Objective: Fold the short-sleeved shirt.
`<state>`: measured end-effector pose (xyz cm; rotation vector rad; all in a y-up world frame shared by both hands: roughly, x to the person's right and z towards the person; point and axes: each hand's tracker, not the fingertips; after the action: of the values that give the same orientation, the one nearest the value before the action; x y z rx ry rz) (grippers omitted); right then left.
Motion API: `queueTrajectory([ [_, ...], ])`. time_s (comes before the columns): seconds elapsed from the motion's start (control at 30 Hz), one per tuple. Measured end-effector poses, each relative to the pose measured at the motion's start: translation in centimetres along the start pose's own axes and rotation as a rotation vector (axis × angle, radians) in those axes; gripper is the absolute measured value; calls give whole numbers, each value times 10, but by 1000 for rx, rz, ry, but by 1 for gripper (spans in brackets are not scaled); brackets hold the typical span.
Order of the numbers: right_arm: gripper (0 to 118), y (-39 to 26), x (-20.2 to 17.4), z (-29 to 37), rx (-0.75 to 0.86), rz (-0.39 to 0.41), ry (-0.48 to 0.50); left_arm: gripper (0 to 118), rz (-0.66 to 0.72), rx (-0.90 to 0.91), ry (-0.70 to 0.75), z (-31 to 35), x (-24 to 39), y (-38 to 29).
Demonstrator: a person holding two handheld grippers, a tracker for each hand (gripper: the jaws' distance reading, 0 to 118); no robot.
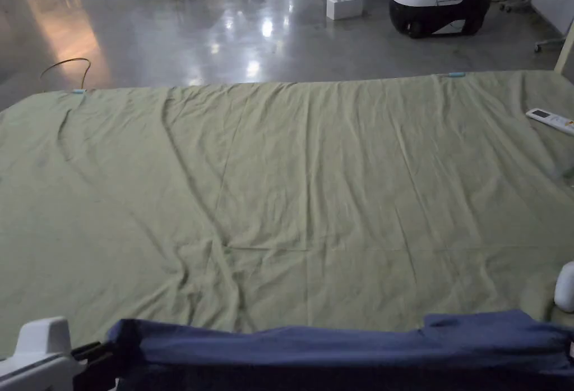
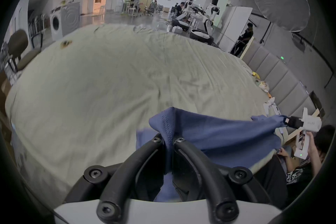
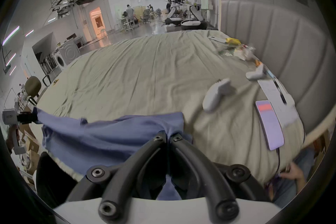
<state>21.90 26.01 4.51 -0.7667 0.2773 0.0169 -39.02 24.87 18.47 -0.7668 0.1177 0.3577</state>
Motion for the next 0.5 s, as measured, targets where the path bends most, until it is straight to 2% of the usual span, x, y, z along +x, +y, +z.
queueTrajectory([
  [0.13, 3, -43, -2, 7, -81, -79, -8, 7, 45, -40, 10, 3, 3, -39],
  [0.23, 3, -58, -3, -3, -108, -94, -9, 8, 77, -45, 35, -13, -13, -51],
  [0.27, 11, -63, -7, -7, -110, -91, -12, 14, 78, -28, 44, -17, -15, -54],
  [0.3, 27, -65, -10, -9, -111, -85, -22, 25, 66, -26, 46, -20, -16, -56],
  [0.33, 49, -70, 4, -20, -120, -83, -30, 44, 49, -31, 58, -23, -20, -59],
  [0.37, 60, -71, 3, -21, -125, -75, -45, 66, 36, -33, 108, -25, -26, -62],
  [0.4, 64, -72, 4, -20, -126, -70, -56, 73, 30, -32, 128, -25, -30, -64],
  [0.43, 64, -72, 8, -16, -116, -71, -70, 73, 26, -20, 135, -20, -34, -64],
  [0.47, 66, -71, 13, -12, -102, -75, -76, 87, 29, -4, 137, -15, -38, -64],
  [0.5, 65, -68, 16, -4, -88, -86, -84, 87, 32, 8, 138, -1, -33, -66],
])
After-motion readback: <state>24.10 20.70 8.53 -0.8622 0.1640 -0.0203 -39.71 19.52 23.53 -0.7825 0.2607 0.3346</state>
